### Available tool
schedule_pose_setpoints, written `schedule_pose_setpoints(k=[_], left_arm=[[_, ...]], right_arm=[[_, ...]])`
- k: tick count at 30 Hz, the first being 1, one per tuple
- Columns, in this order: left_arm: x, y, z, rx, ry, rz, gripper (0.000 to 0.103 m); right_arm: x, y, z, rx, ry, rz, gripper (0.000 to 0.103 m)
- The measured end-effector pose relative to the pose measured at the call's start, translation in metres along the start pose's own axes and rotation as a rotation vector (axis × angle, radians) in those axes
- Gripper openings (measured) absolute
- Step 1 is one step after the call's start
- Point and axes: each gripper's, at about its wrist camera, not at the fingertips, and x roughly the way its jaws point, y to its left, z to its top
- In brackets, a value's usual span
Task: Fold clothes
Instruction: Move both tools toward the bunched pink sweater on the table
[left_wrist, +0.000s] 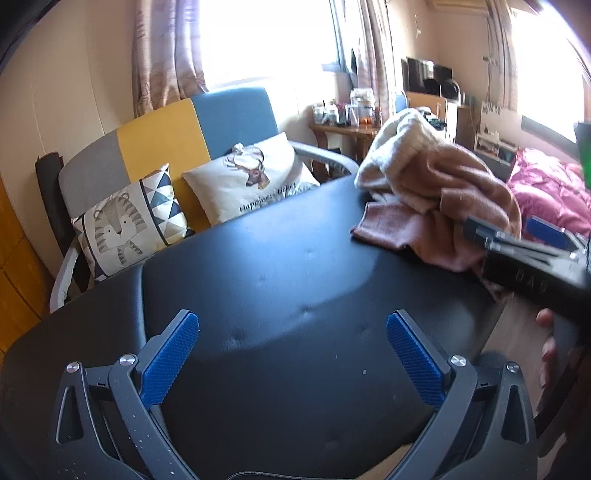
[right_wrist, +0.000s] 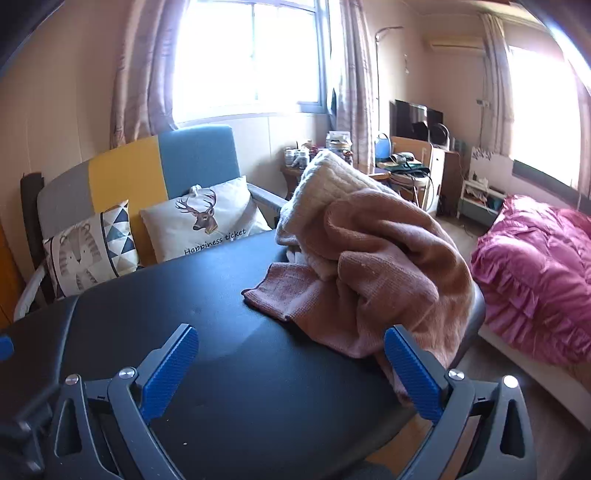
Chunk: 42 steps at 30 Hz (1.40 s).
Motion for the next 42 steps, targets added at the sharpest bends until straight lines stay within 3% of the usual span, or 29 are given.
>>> schedule_pose_setpoints(k=[6, 11, 18, 25, 30, 36, 42], left_arm=[[0.012, 0.01, -0.01, -0.048, 0.036, -0.022, 0.103], [0.024, 0.02, -0.015, -0.074, 0.053, -0.023, 0.103], [0.035, 0.024, -0.011, -0.07, 0.065, -0.017, 0.103], [0.044, 0.02, -0.011, -0.054, 0.097, -0.01, 0.103], [0.05, 0.013, -0.01, -0.02, 0.108, -0.018, 0.103], [0.056, 0.003, -0.005, 0.016, 0.116, -0.026, 0.103], [0.068, -0.012, 0.012, 0.029, 0.133, -0.054, 0.103]], right_arm=[[0.005, 0.014, 0.0, -0.045, 0.024, 0.035, 0.103], [0.009, 0.024, -0.001, -0.076, -0.004, 0.122, 0.103], [0.015, 0.013, -0.002, -0.013, -0.032, 0.136, 0.103], [0.02, 0.016, 0.006, -0.063, -0.046, 0.083, 0.103], [0.031, 0.015, 0.002, -0.048, 0.009, -0.086, 0.102], [0.045, -0.007, 0.0, 0.049, 0.082, -0.064, 0.102], [0.045, -0.02, 0.01, 0.051, 0.045, 0.008, 0.102]])
